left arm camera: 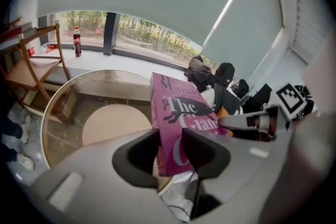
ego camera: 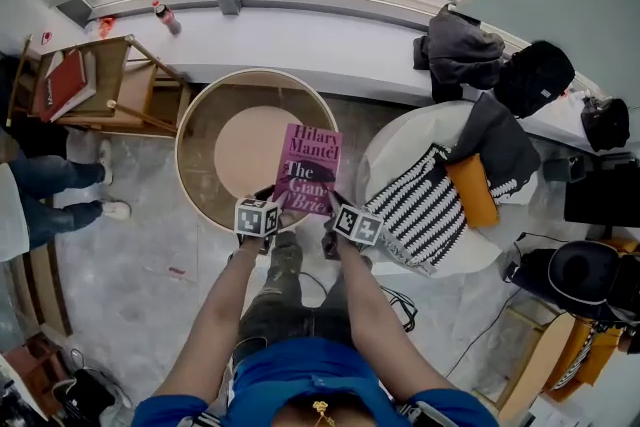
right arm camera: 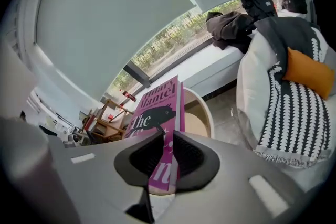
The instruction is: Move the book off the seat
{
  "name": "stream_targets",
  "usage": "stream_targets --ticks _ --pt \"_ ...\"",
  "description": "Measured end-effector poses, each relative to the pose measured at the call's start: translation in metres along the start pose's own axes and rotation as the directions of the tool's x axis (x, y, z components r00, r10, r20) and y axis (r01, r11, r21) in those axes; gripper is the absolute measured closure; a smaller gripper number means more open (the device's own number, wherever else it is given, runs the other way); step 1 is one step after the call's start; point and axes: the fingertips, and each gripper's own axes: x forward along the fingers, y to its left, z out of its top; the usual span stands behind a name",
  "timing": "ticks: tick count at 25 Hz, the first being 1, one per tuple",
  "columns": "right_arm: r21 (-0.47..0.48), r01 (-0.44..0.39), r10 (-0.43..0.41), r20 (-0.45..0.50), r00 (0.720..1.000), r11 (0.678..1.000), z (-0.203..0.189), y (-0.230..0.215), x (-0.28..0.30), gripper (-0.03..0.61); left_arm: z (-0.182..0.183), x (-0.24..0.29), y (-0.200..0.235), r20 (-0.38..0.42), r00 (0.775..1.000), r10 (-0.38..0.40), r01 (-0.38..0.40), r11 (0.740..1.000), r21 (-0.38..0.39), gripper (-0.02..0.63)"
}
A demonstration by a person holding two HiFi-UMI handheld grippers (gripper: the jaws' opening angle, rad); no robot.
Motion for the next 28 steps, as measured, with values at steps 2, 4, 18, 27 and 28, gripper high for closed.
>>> stream_targets --ticks 2,4,18,27,28 --pt "-0.016 -0.011 0.011 -0.023 1.000 1.000 -0.009 0.018 0.022 0.525 -0.003 -0.006 0.028 0.001 1.000 0.018 -0.018 1.000 -0.018 0.483" --pt "-0.031 -0.015 0.014 -0.045 0.999 0.999 -0.017 0.029 0.040 0.525 -0.009 -0.008 0.049 0.001 1.000 0.029 -0.029 0.999 -0.041 0.483" --pt "-0.124 -0.014 -0.013 -0.213 0.977 0.992 -0.075 0.010 0.146 0.522 -0.074 0.052 0.134 -0.060 0.996 0.063 -0.071 0.985 -0.154 0.479" --pt "-0.215 0.047 -0.112 -0.301 0.947 0.976 -0.093 -0.013 0.188 0.517 -0.105 0.092 0.161 -0.203 0.975 0.092 -0.110 0.991 -0.080 0.476" --pt "-0.225 0.042 -0.110 -0.297 0.948 0.973 -0.091 -0.013 0.191 0.514 -0.104 0.093 0.162 -0.200 0.976 0.090 -0.110 0.990 -0.092 0.475"
